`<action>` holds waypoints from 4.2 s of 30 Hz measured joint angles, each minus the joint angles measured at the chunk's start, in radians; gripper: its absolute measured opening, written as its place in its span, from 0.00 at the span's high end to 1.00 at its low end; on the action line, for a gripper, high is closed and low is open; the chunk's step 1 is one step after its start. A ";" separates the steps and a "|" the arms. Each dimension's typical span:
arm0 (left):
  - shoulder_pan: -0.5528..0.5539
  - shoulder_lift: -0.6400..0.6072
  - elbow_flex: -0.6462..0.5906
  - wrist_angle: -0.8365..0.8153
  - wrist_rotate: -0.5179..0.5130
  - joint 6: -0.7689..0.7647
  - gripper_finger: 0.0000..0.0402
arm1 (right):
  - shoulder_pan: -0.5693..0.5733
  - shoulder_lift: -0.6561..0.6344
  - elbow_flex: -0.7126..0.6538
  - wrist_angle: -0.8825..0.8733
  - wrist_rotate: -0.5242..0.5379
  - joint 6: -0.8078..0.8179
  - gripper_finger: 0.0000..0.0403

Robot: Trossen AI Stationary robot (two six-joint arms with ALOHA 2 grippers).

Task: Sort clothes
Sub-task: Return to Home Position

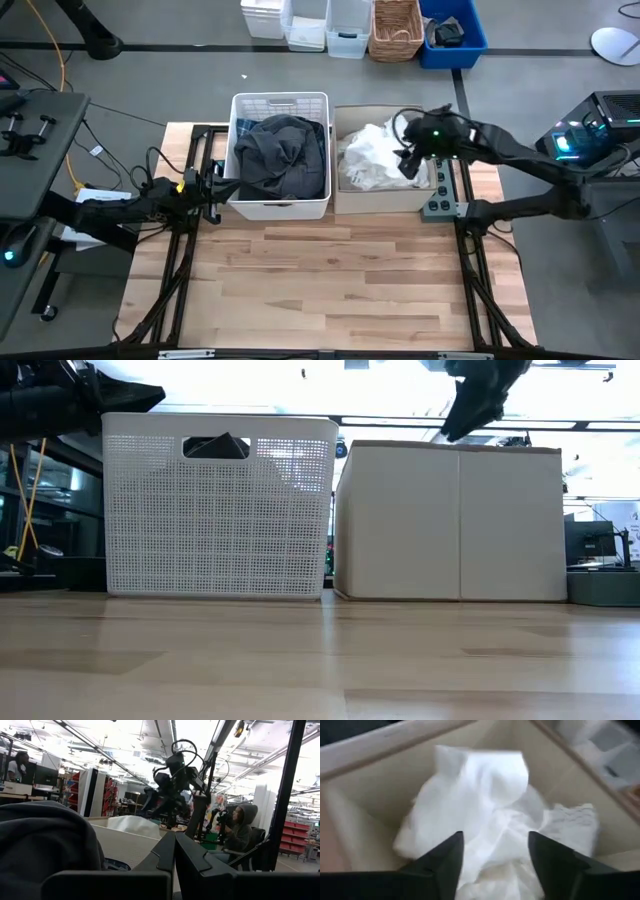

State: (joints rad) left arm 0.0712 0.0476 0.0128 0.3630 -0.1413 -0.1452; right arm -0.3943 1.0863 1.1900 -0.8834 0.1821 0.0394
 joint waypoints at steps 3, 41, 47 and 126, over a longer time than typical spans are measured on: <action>0.000 0.000 0.000 0.000 0.000 0.000 1.00 | 0.003 -0.044 0.000 0.009 -0.111 0.007 0.38; 0.000 0.000 0.000 0.000 0.000 0.000 1.00 | 0.600 -0.425 -0.983 1.471 0.084 0.408 1.00; 0.000 0.000 0.000 0.000 0.000 0.000 1.00 | 0.494 -0.423 -1.072 1.617 -0.071 0.385 1.00; 0.000 -0.043 0.002 -0.058 0.002 0.003 1.00 | 0.496 -1.080 -1.156 0.878 -0.194 0.091 1.00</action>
State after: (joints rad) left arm 0.0708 0.0044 0.0147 0.3045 -0.1390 -0.1425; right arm 0.1017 0.0067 0.0341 -0.0051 -0.0120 0.1299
